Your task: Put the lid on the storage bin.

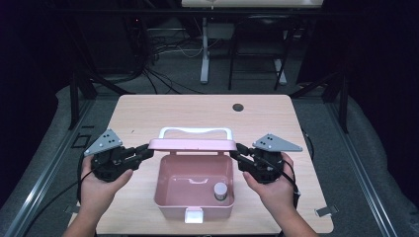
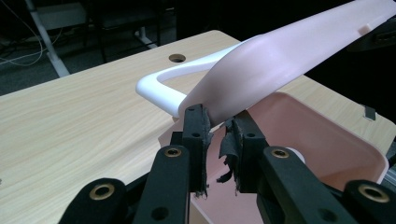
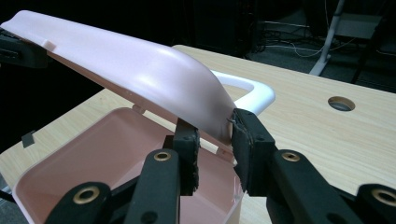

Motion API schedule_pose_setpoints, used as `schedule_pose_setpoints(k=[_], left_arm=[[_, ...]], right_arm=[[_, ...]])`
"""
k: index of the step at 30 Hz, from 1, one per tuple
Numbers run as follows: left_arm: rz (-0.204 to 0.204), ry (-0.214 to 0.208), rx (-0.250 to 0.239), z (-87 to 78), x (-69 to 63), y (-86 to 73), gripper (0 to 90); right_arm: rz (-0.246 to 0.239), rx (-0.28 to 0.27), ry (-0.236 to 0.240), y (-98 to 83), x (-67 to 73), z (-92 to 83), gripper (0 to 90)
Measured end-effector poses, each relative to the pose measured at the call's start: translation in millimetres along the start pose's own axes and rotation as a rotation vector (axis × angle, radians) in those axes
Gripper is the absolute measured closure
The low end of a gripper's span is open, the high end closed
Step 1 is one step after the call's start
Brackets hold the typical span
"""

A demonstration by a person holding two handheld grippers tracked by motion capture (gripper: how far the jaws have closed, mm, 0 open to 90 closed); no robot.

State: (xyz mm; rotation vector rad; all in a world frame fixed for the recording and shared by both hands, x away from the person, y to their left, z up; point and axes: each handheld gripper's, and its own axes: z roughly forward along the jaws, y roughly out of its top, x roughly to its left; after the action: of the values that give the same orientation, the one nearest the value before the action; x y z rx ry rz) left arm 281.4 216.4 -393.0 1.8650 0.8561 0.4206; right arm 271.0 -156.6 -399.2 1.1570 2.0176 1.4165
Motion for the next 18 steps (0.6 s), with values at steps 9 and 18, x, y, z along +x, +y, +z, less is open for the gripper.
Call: schedule_pose_setpoints(k=[9, 18], left_arm=[[0.002, -0.006, -0.004, -2.2, -4.2, -5.8, 78.2], [0.010, -0.012, -0.002, -5.6, -8.9, -12.9, 77.5]], right_arm=[[-0.001, 0.000, 0.013, -5.2, 0.2, -3.4, 71.4], [0.002, 0.003, 0.035, -12.8, 0.0, -5.8, 70.7]])
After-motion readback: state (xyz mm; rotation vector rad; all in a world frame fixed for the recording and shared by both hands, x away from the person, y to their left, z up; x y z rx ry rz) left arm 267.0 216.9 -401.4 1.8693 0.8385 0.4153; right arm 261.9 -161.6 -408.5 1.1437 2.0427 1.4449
